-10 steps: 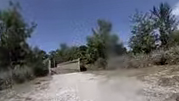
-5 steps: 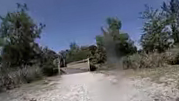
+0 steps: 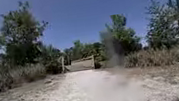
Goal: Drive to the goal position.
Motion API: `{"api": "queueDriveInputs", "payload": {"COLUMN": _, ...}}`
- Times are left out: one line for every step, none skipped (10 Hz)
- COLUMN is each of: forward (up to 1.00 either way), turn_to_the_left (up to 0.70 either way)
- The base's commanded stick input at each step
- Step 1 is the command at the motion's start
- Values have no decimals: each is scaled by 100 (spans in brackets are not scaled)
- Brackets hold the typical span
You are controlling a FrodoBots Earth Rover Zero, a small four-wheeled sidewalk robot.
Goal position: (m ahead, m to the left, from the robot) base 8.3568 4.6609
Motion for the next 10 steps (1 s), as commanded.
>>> {"api": "queueDriveInputs", "payload": {"forward": 45, "turn_to_the_left": 2}}
{"api": "queueDriveInputs", "payload": {"forward": 45, "turn_to_the_left": 2}}
{"api": "queueDriveInputs", "payload": {"forward": 45, "turn_to_the_left": 2}}
{"api": "queueDriveInputs", "payload": {"forward": 45, "turn_to_the_left": 2}}
{"api": "queueDriveInputs", "payload": {"forward": 45, "turn_to_the_left": 2}}
{"api": "queueDriveInputs", "payload": {"forward": 45, "turn_to_the_left": 2}}
{"api": "queueDriveInputs", "payload": {"forward": 45, "turn_to_the_left": 2}}
{"api": "queueDriveInputs", "payload": {"forward": 45, "turn_to_the_left": 14}}
{"api": "queueDriveInputs", "payload": {"forward": 45, "turn_to_the_left": 27}}
{"api": "queueDriveInputs", "payload": {"forward": 45, "turn_to_the_left": 27}}
